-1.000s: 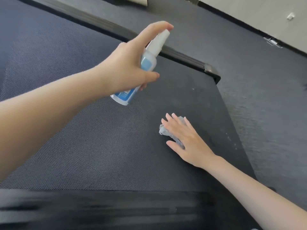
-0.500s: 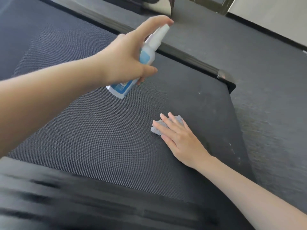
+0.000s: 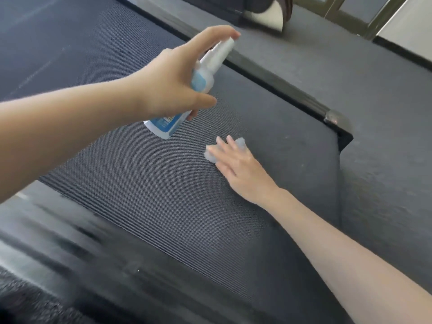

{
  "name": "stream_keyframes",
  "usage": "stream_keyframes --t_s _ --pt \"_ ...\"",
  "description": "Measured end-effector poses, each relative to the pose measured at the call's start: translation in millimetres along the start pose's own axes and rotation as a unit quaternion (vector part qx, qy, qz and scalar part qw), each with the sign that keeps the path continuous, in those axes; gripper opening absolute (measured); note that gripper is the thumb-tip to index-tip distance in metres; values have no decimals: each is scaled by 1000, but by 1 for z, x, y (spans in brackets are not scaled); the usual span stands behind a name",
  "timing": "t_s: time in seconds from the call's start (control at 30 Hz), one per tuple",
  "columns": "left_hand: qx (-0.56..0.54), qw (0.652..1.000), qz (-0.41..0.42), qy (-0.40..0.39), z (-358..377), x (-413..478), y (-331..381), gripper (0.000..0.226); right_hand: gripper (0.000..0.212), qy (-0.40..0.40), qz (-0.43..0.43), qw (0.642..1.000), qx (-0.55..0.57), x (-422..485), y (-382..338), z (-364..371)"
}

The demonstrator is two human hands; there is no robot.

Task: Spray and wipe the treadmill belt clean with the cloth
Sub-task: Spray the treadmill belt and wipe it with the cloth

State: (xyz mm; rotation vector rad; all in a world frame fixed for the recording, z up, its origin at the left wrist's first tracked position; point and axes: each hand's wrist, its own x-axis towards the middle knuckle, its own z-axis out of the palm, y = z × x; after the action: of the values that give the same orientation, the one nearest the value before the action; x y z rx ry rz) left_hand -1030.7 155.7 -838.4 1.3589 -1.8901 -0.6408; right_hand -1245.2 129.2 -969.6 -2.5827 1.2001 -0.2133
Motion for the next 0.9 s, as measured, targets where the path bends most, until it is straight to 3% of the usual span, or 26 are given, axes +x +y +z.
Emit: stream_keyframes --t_s 0.23,0.5,0.7,0.9 --pt "26 1000 -12 0 20 -3 19 79 41 -37 -213 975 -40 -100 -54 19" --pt "66 995 -71 24 33 -20 43 78 39 -13 -226 972 -56 -122 -27 19" --pt "122 989 -81 -34 31 -22 73 78 43 -14 -159 984 -84 -102 1 8" --pt "108 992 -45 -37 52 -17 54 74 44 39 77 994 -74 -46 103 -18"
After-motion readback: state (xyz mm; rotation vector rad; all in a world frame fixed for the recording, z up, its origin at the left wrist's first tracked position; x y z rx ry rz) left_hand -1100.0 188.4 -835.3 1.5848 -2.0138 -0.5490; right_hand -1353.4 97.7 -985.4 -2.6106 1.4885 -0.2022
